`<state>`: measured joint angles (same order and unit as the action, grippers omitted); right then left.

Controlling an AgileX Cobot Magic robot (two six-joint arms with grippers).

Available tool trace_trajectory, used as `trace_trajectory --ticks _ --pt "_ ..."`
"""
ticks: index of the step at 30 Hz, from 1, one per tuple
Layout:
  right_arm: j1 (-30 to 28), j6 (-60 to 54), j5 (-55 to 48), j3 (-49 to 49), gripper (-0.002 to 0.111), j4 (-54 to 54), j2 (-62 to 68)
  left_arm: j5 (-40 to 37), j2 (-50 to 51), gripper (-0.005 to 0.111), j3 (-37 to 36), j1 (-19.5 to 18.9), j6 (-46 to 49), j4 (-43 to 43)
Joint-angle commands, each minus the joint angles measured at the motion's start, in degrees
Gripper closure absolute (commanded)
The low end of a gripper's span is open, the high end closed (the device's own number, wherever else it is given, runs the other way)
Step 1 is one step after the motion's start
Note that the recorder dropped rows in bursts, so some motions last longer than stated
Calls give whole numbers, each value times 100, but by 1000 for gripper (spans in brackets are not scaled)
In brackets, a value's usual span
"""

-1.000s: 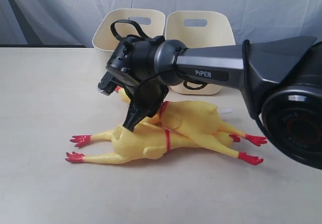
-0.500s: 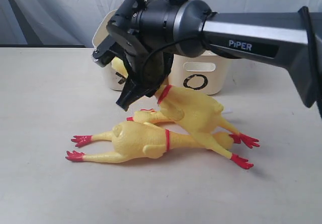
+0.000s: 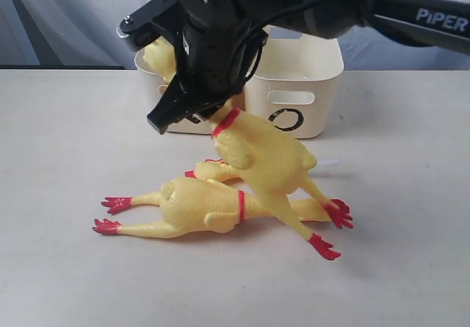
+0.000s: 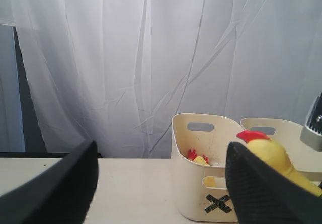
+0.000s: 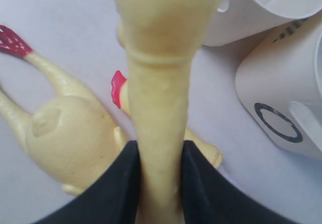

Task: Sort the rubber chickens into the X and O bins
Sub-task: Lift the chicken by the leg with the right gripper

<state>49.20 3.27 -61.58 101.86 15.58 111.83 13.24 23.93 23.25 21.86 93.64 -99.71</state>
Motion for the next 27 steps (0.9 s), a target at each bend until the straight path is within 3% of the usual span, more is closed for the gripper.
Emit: trace_trajectory --ticks 1,27 --pt "8 -9 -118 12 109 22 -321 56 -34 40 -36 -2 -19 -24" --pt "-122 -9 -460 12 109 -86 -2698 78 -34 40 -36 -2 -19 -24"
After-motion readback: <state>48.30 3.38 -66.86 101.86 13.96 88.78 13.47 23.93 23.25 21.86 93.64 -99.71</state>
